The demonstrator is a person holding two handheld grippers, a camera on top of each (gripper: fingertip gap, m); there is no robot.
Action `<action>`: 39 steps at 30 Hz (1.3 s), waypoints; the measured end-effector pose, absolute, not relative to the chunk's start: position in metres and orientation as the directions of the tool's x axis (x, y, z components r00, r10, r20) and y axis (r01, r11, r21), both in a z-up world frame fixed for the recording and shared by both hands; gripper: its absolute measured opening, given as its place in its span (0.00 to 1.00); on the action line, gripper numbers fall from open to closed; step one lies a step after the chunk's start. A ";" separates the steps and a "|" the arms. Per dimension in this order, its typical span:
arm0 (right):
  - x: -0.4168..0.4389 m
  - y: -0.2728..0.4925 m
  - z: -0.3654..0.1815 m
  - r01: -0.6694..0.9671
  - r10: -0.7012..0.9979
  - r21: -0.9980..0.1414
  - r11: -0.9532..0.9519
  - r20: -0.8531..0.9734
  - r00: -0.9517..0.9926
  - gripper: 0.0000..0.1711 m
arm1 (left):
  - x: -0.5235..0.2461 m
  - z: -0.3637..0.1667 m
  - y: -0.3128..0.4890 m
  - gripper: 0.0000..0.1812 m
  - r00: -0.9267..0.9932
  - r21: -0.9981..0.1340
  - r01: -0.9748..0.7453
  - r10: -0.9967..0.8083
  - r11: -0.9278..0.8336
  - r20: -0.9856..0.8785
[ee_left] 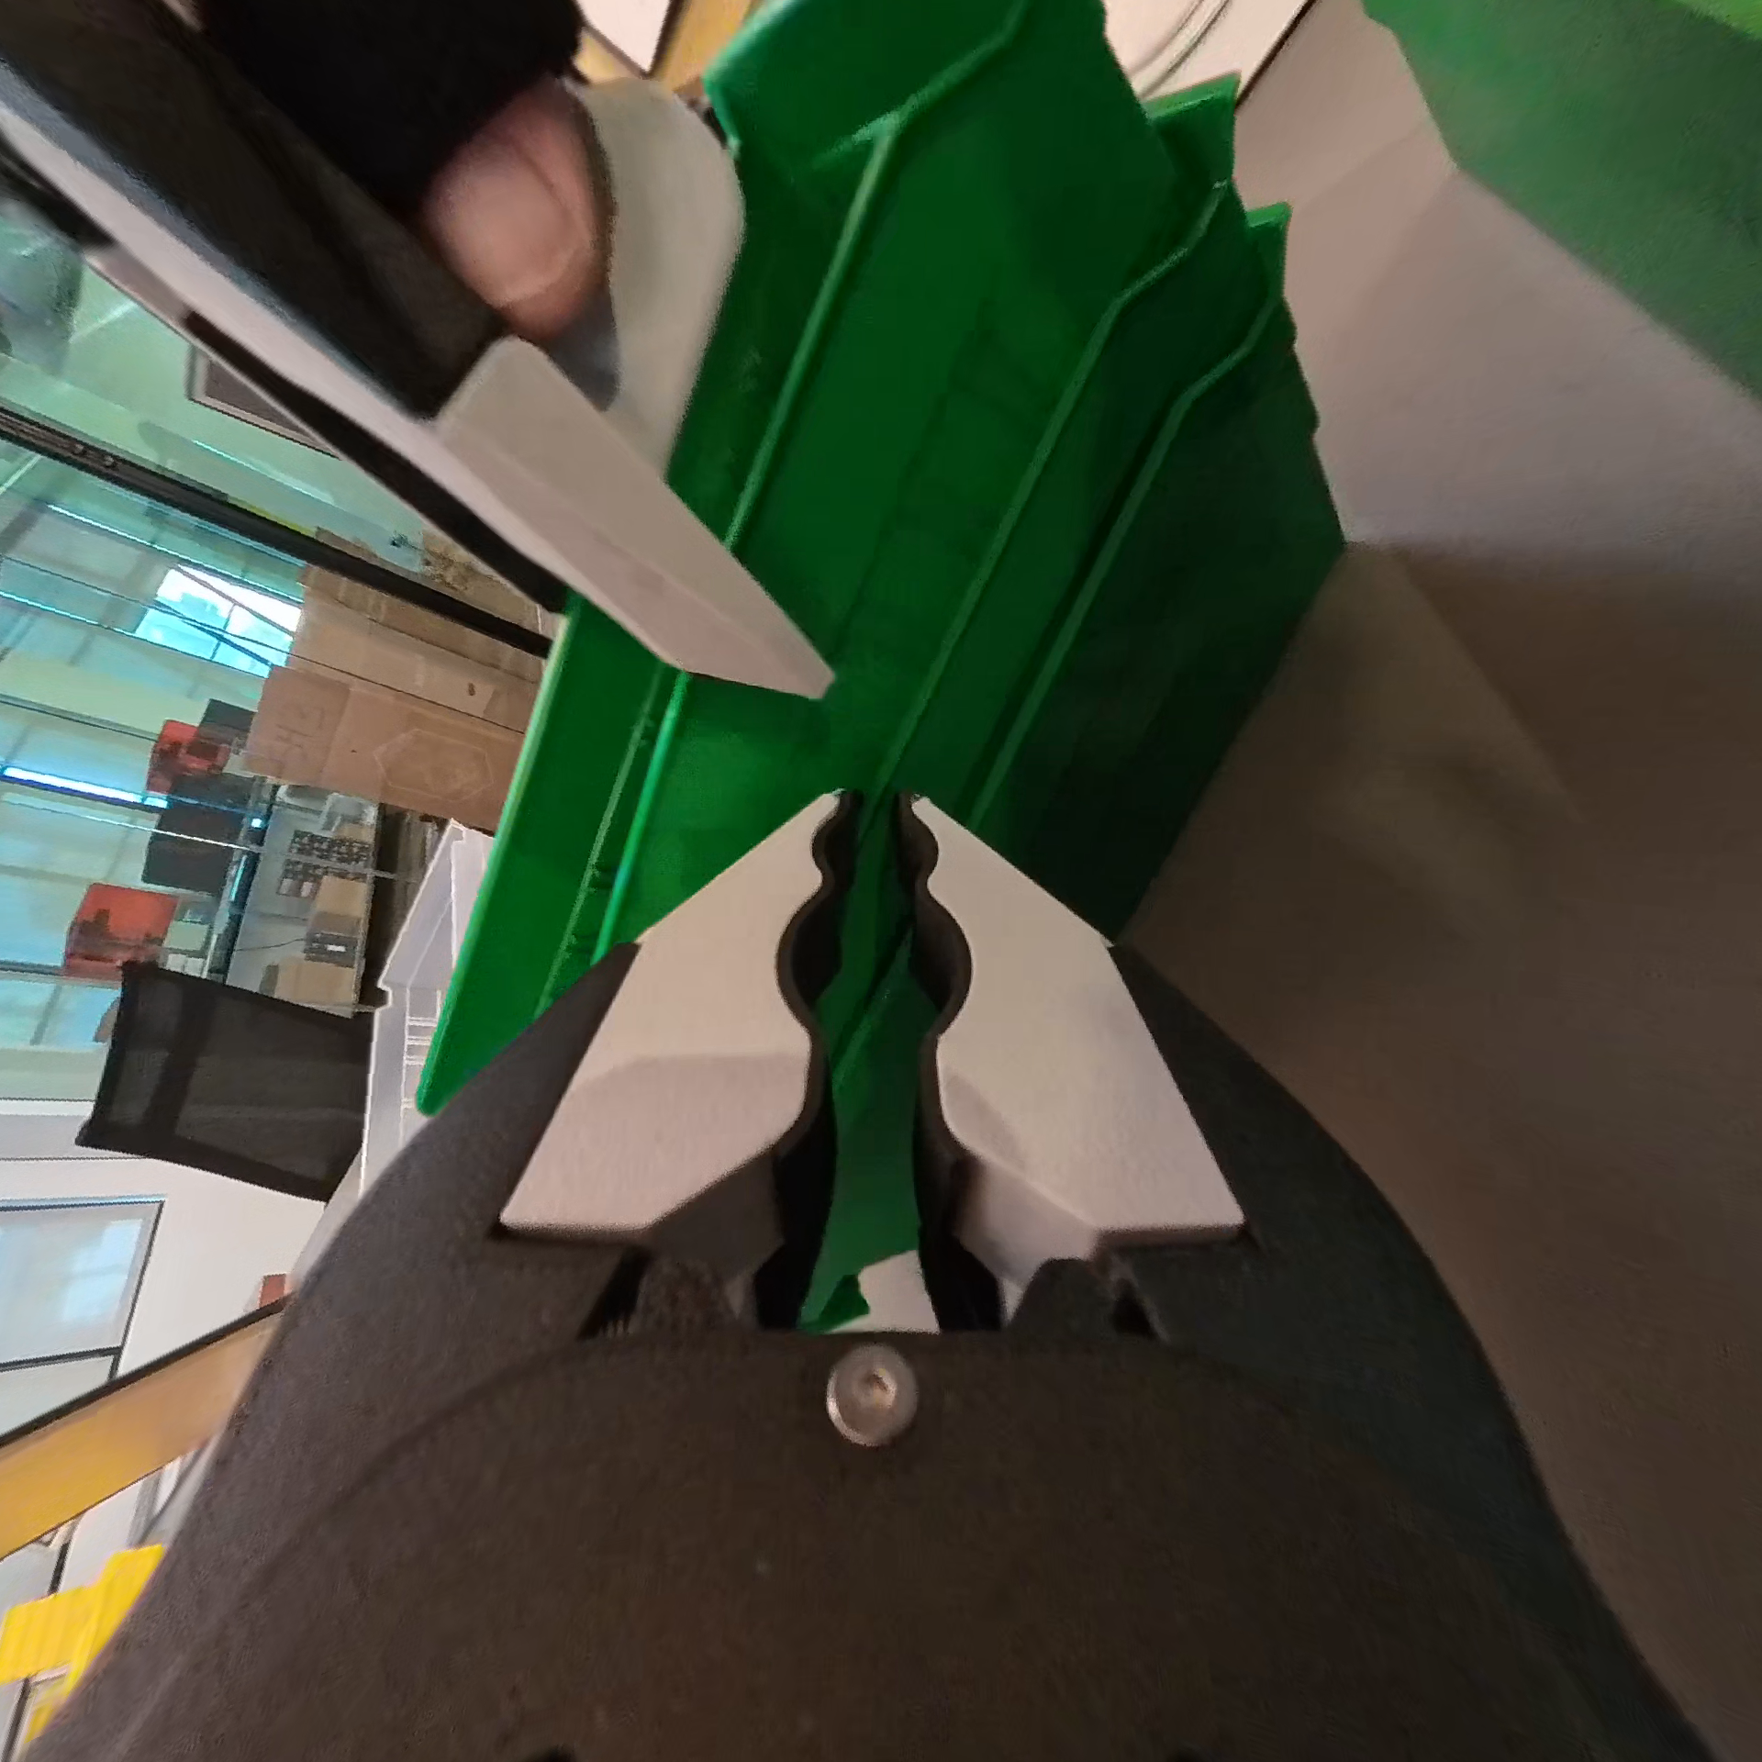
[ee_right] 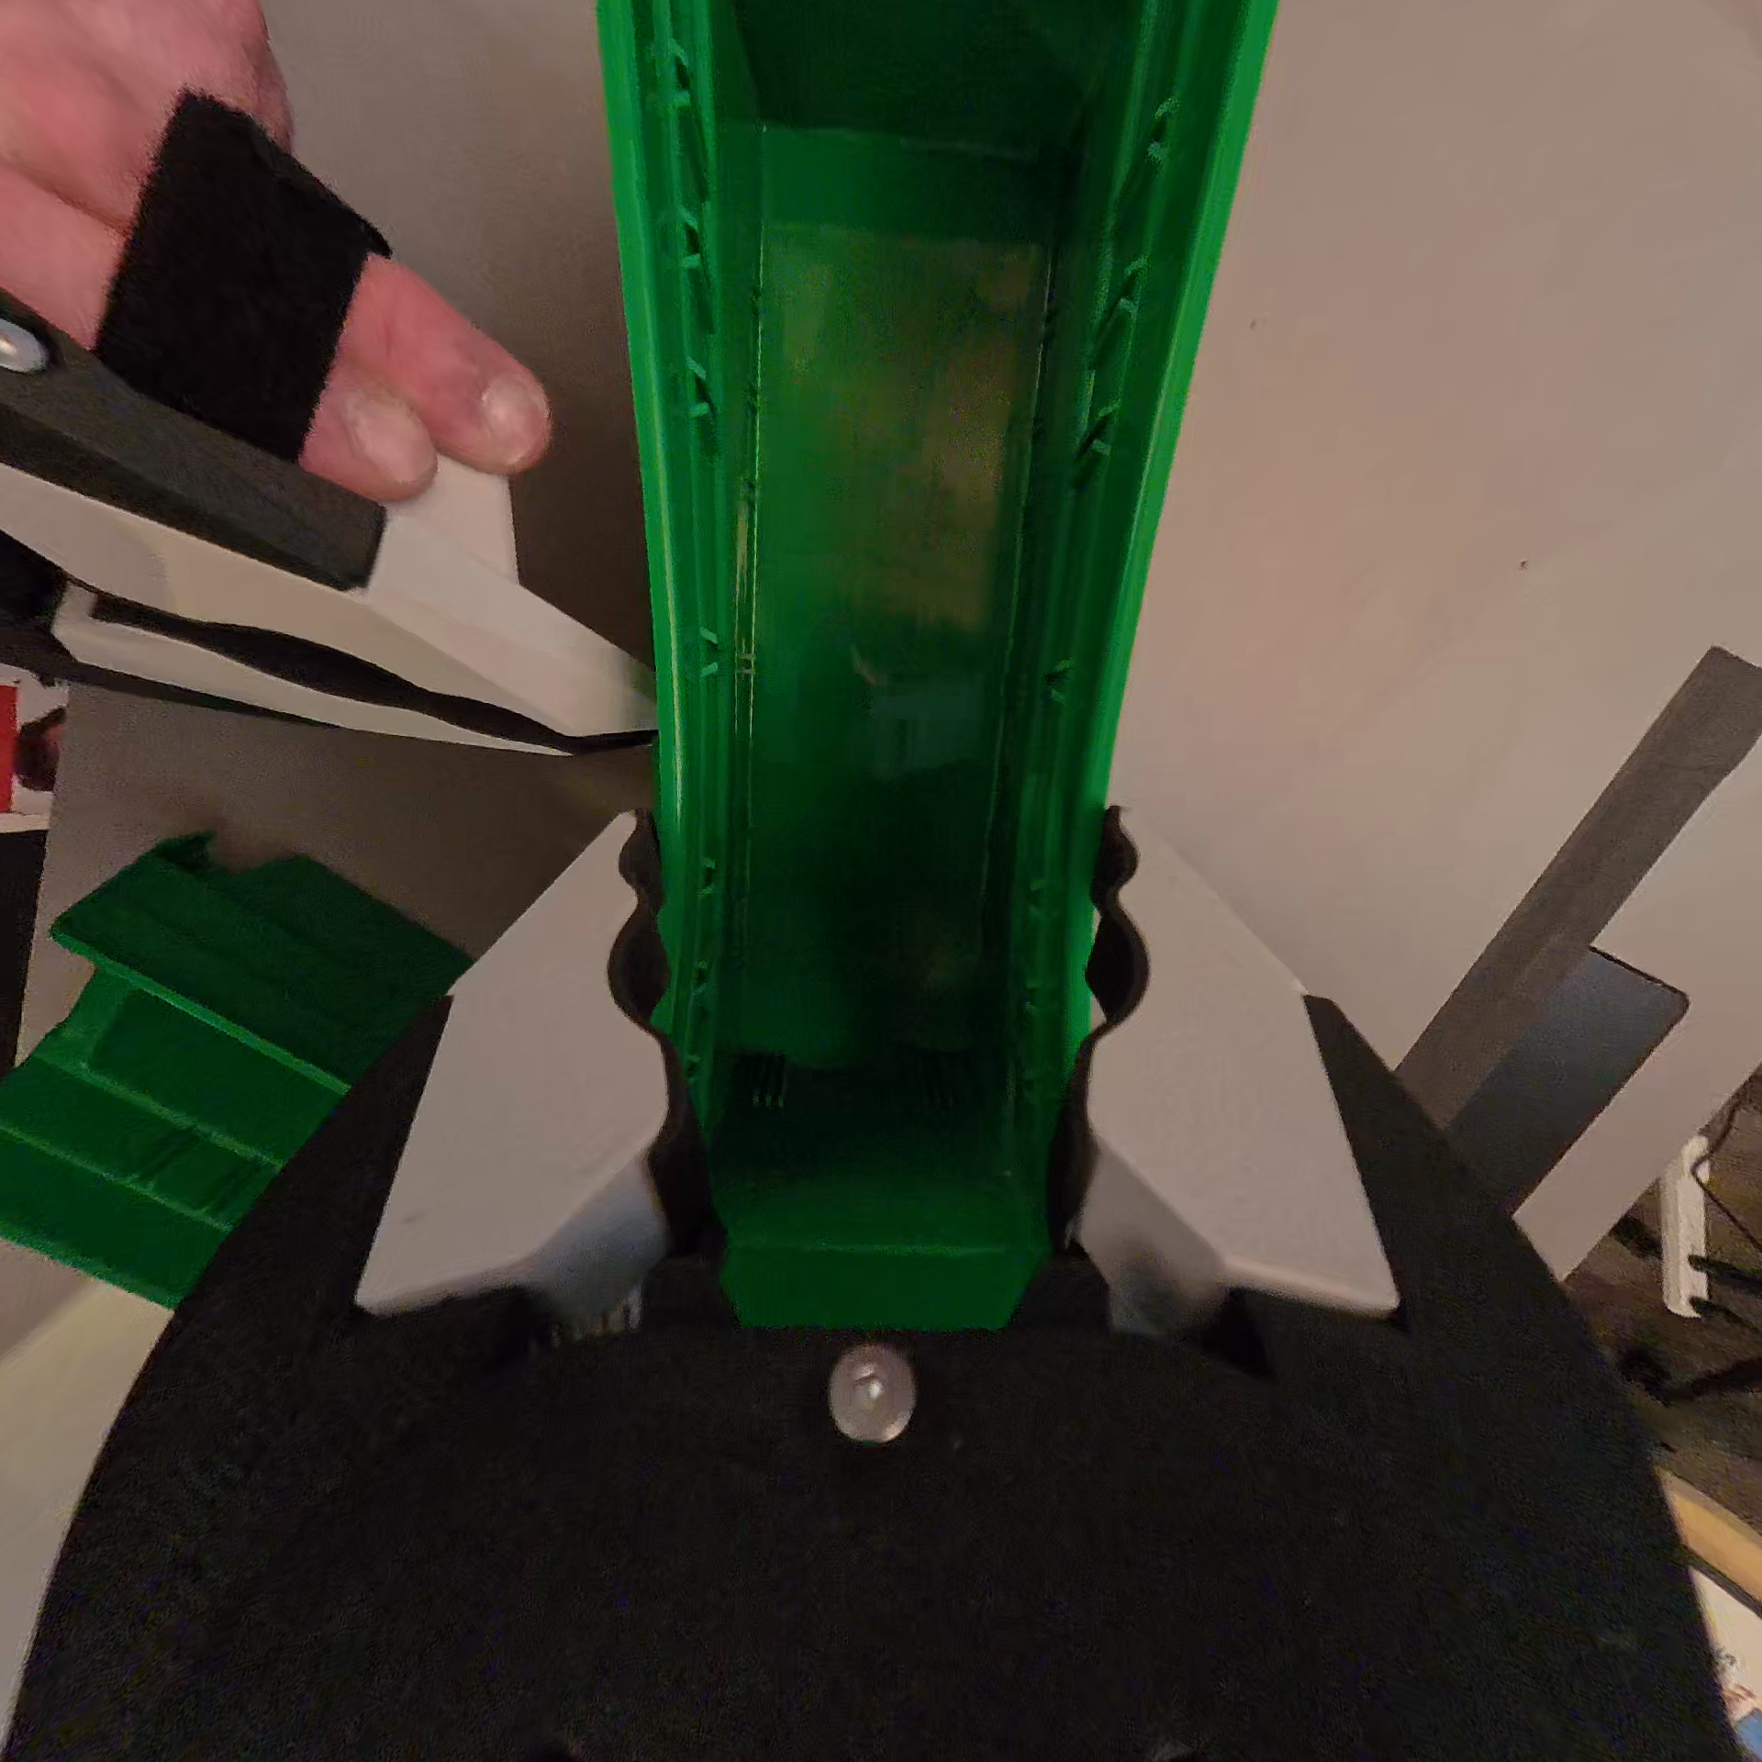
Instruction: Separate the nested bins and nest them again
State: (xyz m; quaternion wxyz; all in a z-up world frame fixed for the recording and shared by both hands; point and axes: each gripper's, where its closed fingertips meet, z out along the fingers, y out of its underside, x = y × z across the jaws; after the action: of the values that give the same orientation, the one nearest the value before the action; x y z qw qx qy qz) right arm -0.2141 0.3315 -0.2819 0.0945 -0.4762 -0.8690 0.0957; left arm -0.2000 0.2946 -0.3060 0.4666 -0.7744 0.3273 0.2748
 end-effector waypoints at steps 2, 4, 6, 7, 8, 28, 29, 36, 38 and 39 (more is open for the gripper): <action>-0.220 0.329 -0.269 0.806 0.853 -0.302 0.510 0.060 -0.518 0.52 | -0.201 -0.306 0.297 0.03 0.639 -0.546 -0.760 -0.254 -0.353 -0.726; -0.224 0.330 -0.259 0.806 0.856 -0.311 0.504 0.054 -0.514 0.53 | -0.202 -0.305 0.298 0.03 0.634 -0.539 -0.763 -0.250 -0.357 -0.732; -0.223 0.330 -0.260 0.805 0.848 -0.283 0.521 0.060 -0.527 0.54 | -0.203 -0.305 0.300 0.03 0.637 -0.540 -0.761 -0.255 -0.360 -0.728; -0.224 0.329 -0.259 0.801 0.844 -0.282 0.528 0.066 -0.533 0.54 | -0.203 -0.305 0.300 0.03 0.639 -0.541 -0.760 -0.258 -0.361 -0.724; -0.224 0.328 -0.256 0.797 0.842 -0.291 0.530 0.068 -0.535 0.54 | -0.202 -0.305 0.299 0.03 0.638 -0.541 -0.761 -0.261 -0.359 -0.724; -0.157 0.362 -0.209 0.814 0.878 -0.351 0.464 0.059 -0.475 0.54 | -0.205 -0.305 0.301 0.03 0.645 -0.545 -0.755 -0.261 -0.364 -0.719; -0.151 0.364 -0.207 0.817 0.882 -0.355 0.455 0.055 -0.468 0.54 | -0.205 -0.305 0.301 0.03 0.645 -0.546 -0.755 -0.260 -0.364 -0.718; -0.108 0.379 -0.220 0.854 0.898 -0.289 0.433 0.061 -0.435 0.60 | -0.206 -0.305 0.300 0.03 0.641 -0.538 -0.757 -0.264 -0.370 -0.720; -0.103 0.380 -0.222 0.856 0.892 -0.257 0.450 0.077 -0.446 0.66 | -0.206 -0.305 0.300 0.03 0.643 -0.539 -0.755 -0.263 -0.373 -0.719; -0.103 0.379 -0.223 0.858 0.890 -0.236 0.456 0.084 -0.449 0.68 | -0.206 -0.305 0.300 0.03 0.640 -0.535 -0.757 -0.263 -0.374 -0.722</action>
State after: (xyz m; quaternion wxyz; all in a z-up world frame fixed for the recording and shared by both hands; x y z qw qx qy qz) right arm -0.1028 0.3792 -0.2231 0.0981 -0.5157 -0.8474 0.0794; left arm -0.2056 0.3000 -0.3046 0.4550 -0.7830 0.3257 0.2717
